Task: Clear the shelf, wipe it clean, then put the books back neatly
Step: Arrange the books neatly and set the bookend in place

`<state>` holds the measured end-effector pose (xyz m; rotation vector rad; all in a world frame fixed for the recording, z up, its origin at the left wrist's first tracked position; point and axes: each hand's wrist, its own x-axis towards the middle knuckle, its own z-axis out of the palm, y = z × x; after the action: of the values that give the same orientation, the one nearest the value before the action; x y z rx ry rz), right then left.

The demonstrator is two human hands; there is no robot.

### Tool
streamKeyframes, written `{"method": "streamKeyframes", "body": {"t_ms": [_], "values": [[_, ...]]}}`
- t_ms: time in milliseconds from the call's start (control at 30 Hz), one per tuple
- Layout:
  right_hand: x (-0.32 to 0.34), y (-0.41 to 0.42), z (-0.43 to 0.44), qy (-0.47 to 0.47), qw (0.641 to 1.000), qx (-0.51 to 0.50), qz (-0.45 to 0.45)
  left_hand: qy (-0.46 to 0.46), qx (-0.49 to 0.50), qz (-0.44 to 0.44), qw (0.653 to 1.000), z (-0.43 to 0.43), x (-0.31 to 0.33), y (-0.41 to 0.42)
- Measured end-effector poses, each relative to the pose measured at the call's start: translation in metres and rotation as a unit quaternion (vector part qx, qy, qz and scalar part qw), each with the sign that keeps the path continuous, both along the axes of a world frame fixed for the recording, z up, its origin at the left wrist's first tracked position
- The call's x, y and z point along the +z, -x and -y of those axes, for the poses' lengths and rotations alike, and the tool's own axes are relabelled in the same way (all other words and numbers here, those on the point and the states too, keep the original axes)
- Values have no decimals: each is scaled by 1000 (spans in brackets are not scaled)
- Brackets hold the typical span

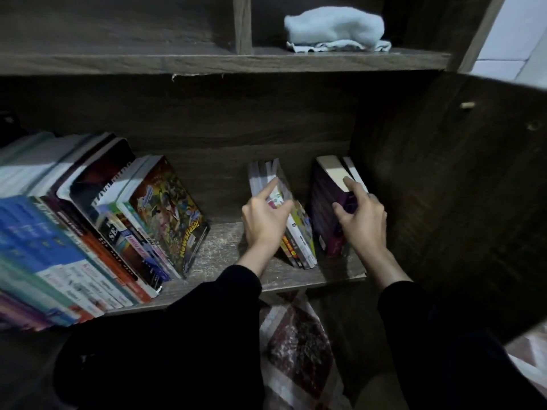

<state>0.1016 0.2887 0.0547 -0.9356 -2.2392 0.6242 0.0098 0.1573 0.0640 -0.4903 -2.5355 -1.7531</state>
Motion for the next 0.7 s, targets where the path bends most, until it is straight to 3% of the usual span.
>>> {"method": "streamKeyframes", "body": {"t_ms": [133, 567, 700], "values": [[-1, 8, 25, -7, 1000, 13, -20, 5, 14, 5, 1000, 23, 0, 5], [-10, 80, 177, 68, 980, 128, -133, 146, 3, -159, 976, 133, 14, 39], [-12, 95, 198, 16, 982, 163, -91, 122, 28, -152, 980, 157, 7, 54]]}}
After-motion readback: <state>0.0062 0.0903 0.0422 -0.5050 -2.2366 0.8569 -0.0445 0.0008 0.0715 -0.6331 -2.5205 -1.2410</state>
